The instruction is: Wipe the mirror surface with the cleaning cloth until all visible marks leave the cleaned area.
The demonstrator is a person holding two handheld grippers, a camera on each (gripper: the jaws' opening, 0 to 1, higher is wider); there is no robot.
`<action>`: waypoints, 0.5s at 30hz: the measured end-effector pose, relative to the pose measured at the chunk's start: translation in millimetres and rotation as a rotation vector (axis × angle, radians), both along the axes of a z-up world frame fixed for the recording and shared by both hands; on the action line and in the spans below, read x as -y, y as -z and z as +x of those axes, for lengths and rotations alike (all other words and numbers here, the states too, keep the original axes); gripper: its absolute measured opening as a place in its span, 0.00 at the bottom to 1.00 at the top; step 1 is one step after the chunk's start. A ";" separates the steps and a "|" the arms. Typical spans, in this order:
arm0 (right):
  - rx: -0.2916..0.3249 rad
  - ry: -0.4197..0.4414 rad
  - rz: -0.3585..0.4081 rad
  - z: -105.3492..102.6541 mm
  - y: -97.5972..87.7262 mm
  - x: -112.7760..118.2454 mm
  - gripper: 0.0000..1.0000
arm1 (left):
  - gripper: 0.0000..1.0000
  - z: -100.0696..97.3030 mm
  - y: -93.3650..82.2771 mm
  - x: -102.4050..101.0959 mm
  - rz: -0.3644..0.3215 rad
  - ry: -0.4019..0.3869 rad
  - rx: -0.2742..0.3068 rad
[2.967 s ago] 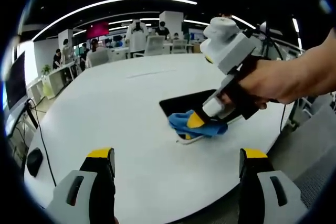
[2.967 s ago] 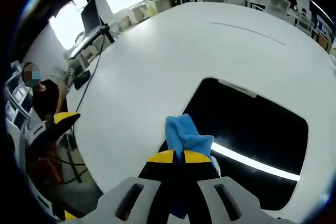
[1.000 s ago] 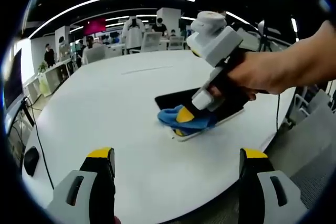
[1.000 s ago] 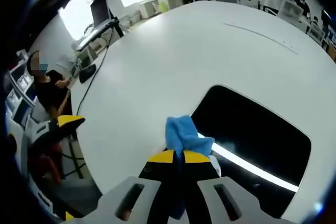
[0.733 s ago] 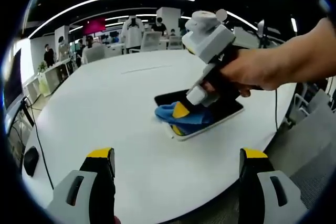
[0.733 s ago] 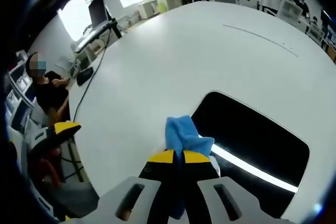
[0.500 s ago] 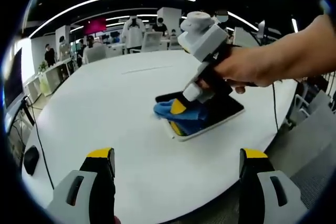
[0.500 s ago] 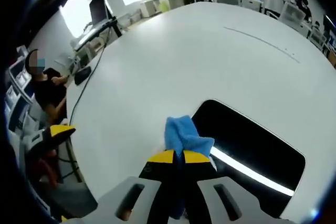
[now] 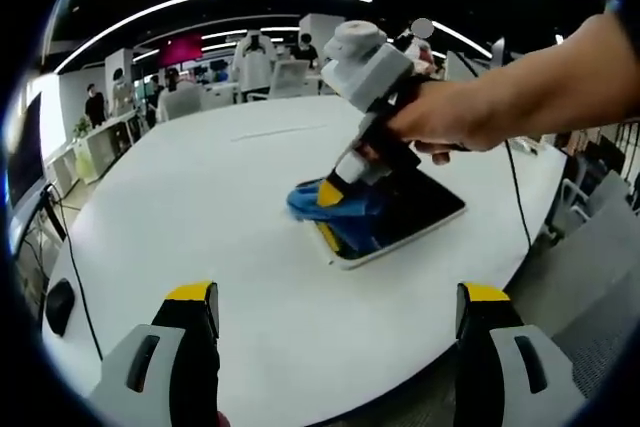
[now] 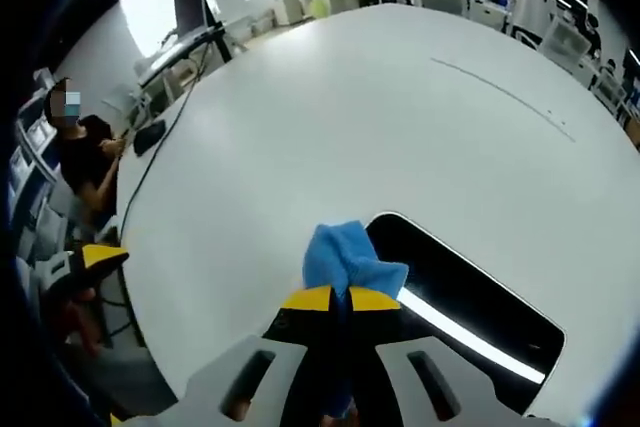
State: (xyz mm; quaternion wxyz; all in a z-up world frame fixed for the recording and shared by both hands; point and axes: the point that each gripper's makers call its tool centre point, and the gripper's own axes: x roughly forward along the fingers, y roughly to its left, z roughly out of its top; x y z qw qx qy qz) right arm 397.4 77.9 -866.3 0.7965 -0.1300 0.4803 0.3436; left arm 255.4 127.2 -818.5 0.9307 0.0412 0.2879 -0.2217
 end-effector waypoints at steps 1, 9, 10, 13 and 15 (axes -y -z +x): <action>0.003 -0.003 -0.006 2.4 0.4 0.2 0.00 | 0.99 0.3 0.1 -0.4 0.000 -0.001 -0.001; 0.003 -0.003 -0.017 21.0 0.0 -0.7 0.00 | 0.99 1.7 -1.0 -1.3 -0.005 -0.008 0.005; 0.004 -0.003 -0.018 23.2 -0.1 -1.1 0.00 | 0.99 1.7 -0.9 -1.3 -0.005 -0.008 0.005; 0.014 -0.007 -0.028 31.4 0.1 -0.7 0.00 | 0.98 2.0 -0.6 -0.7 -0.005 -0.002 0.007; 0.011 0.013 -0.018 30.2 -1.3 0.1 0.00 | 0.98 2.4 -0.4 -0.5 -0.004 0.000 0.007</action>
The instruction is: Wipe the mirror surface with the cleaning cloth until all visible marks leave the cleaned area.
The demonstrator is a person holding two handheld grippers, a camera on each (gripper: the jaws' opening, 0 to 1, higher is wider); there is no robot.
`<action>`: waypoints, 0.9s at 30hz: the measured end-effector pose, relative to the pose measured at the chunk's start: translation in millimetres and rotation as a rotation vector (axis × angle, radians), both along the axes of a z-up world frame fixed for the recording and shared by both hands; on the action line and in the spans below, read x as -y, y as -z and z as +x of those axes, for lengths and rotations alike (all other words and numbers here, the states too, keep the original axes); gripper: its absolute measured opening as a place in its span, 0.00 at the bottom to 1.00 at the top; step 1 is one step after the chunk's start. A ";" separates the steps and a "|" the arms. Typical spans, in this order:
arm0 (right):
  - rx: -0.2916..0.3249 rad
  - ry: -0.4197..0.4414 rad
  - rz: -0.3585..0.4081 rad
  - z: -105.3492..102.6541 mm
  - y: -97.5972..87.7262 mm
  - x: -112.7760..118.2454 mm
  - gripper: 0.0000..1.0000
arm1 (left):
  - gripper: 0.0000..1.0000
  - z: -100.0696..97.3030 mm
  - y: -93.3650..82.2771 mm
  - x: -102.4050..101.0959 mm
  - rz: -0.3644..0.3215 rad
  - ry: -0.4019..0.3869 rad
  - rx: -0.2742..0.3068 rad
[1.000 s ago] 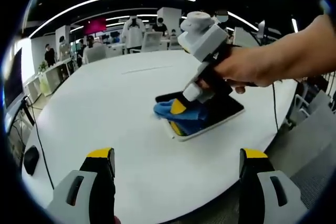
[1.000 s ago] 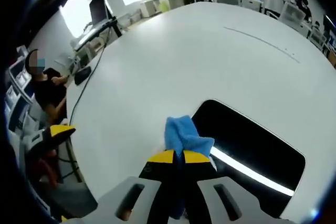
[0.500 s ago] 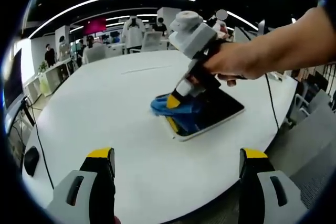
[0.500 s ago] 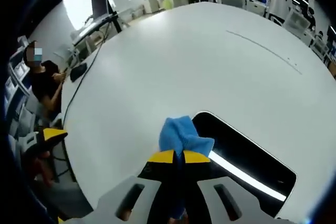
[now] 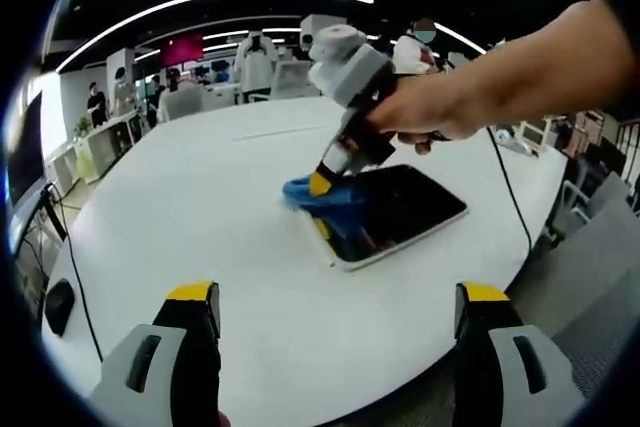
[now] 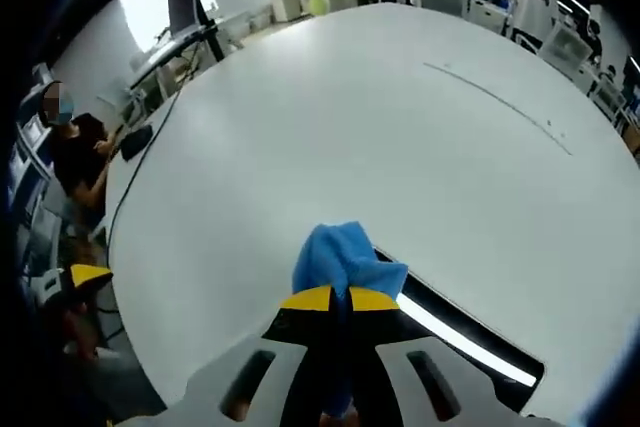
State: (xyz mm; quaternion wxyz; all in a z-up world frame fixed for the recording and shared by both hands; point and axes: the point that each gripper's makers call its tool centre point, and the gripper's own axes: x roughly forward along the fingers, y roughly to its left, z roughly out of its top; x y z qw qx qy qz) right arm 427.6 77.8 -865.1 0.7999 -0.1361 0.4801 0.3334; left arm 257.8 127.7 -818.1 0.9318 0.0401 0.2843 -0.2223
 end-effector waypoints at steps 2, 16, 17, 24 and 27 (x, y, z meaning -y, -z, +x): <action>0.001 0.010 0.008 4.4 0.4 -0.2 0.00 | 0.99 2.7 0.1 -2.3 -0.002 -0.007 -0.001; -0.006 -0.018 0.013 29.5 5.6 -2.9 0.00 | 0.99 10.1 1.4 -3.0 0.004 -0.012 -0.008; -0.007 -0.017 0.013 29.0 5.9 -1.3 0.00 | 0.99 9.7 2.0 -3.0 0.004 -0.012 -0.011; -0.020 0.002 0.022 26.5 5.7 6.5 0.00 | 0.99 8.6 3.0 -2.7 0.001 -0.017 -0.013; -0.017 0.008 0.023 24.0 5.1 13.2 0.00 | 0.99 8.6 1.9 -4.2 0.000 -0.029 -0.010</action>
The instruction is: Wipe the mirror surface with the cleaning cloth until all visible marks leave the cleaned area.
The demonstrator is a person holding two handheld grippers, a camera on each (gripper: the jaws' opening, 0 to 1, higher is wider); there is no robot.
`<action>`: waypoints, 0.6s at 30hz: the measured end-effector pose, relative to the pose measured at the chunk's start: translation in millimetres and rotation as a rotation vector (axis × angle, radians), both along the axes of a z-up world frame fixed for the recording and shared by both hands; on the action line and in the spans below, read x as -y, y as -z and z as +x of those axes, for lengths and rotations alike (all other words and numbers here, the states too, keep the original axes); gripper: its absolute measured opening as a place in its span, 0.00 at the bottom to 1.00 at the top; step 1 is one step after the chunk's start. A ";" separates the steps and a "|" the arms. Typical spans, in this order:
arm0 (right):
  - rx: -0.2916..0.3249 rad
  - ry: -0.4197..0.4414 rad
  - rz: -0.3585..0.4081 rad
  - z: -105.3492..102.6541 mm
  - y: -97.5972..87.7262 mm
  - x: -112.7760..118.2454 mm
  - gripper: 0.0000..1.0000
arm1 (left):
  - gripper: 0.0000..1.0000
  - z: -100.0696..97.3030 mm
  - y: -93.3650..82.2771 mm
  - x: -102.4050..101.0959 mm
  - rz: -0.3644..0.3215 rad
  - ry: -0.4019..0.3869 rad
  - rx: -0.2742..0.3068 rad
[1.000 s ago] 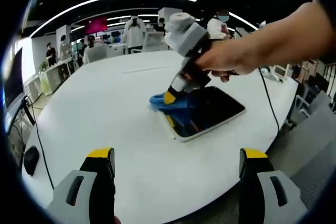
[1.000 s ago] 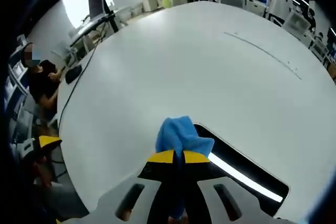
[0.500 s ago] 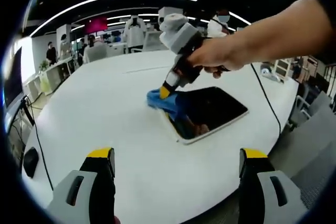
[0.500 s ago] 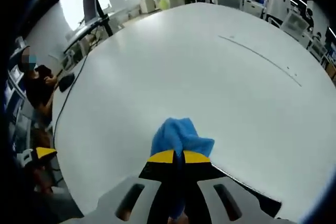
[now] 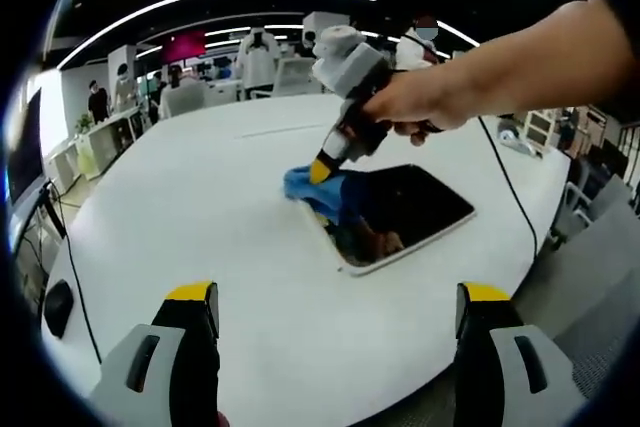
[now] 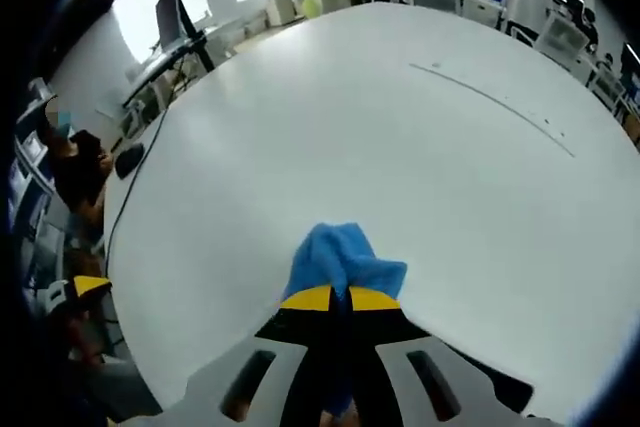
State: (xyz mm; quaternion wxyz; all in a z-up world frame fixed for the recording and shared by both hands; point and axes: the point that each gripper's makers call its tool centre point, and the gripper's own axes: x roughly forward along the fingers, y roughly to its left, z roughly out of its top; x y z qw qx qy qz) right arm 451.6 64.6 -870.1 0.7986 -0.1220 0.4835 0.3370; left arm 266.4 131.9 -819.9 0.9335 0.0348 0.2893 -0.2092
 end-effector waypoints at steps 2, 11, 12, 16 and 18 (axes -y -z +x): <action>0.001 0.003 -0.001 2.3 1.2 2.5 0.00 | 0.99 -0.5 0.3 -0.1 0.001 -0.001 -0.002; -0.001 0.019 -0.012 -1.1 -0.6 18.6 0.00 | 0.99 -1.3 1.6 1.3 0.008 0.006 -0.005; 0.000 0.020 -0.015 -1.1 -0.6 20.8 0.00 | 0.99 -1.1 1.6 1.1 0.008 0.005 -0.005; -0.001 0.025 -0.021 -0.6 -1.3 27.2 0.00 | 0.99 -0.8 1.6 0.8 0.007 0.002 -0.005; -0.003 0.027 -0.021 -2.8 -2.6 27.8 0.00 | 0.99 -0.6 1.5 0.4 0.009 0.001 -0.003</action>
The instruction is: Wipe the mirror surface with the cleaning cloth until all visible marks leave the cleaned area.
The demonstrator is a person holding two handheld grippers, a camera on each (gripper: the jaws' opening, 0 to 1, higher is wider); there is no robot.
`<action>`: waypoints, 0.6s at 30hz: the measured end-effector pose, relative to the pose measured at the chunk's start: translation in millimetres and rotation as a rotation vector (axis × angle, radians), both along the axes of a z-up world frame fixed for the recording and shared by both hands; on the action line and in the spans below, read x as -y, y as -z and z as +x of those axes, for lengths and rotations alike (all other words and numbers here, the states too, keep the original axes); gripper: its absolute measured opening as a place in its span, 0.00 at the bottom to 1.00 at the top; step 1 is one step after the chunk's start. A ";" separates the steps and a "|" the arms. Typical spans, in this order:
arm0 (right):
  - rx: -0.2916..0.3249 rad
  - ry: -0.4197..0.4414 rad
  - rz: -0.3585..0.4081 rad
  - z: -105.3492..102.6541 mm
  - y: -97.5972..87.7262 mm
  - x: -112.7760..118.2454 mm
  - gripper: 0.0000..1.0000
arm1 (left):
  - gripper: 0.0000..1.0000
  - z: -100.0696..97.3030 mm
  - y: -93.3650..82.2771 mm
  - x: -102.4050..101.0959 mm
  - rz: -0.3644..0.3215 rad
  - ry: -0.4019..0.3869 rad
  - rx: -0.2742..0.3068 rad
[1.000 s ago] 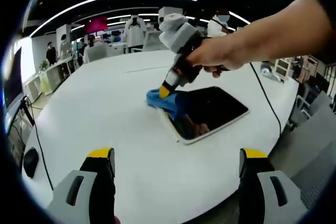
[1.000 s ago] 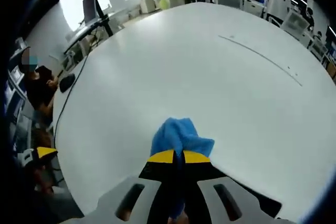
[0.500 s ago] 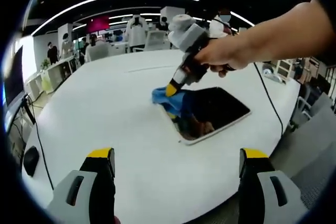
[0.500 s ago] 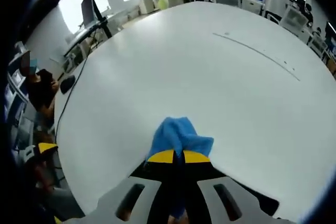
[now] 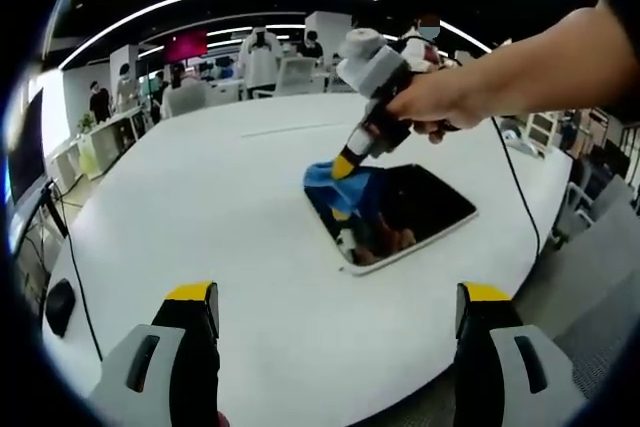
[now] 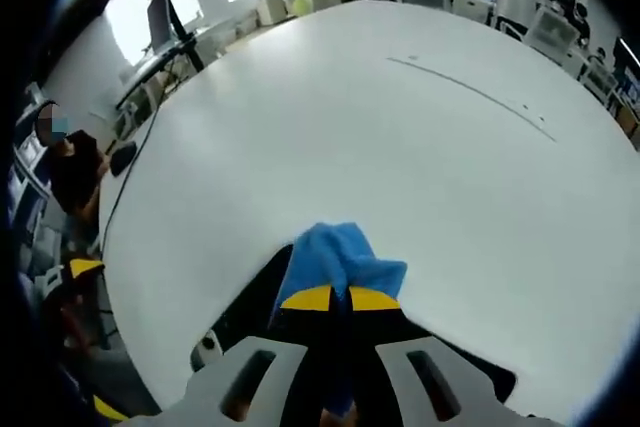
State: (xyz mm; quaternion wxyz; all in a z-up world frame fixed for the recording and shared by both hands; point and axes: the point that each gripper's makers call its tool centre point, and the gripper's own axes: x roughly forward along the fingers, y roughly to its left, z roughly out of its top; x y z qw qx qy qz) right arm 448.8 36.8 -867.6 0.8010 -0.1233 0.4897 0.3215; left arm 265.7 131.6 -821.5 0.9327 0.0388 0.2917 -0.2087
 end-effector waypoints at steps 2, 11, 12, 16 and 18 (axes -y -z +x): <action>0.003 -0.016 -0.011 2.8 1.3 -1.1 0.00 | 0.99 -0.2 0.3 -0.2 0.002 0.000 -0.002; 0.004 -0.016 -0.030 9.5 5.1 8.7 0.00 | 0.99 0.2 0.9 -2.9 0.008 -0.007 0.001; 0.005 -0.015 -0.029 9.5 5.2 9.0 0.00 | 0.99 0.1 1.5 -2.4 0.008 -0.004 -0.001; 0.014 -0.018 -0.045 9.9 5.9 8.0 0.00 | 0.99 -0.2 0.8 -1.4 0.010 -0.002 0.000; 0.015 -0.010 -0.043 9.5 5.6 9.1 0.00 | 0.99 -0.4 0.5 -1.0 0.012 -0.001 0.001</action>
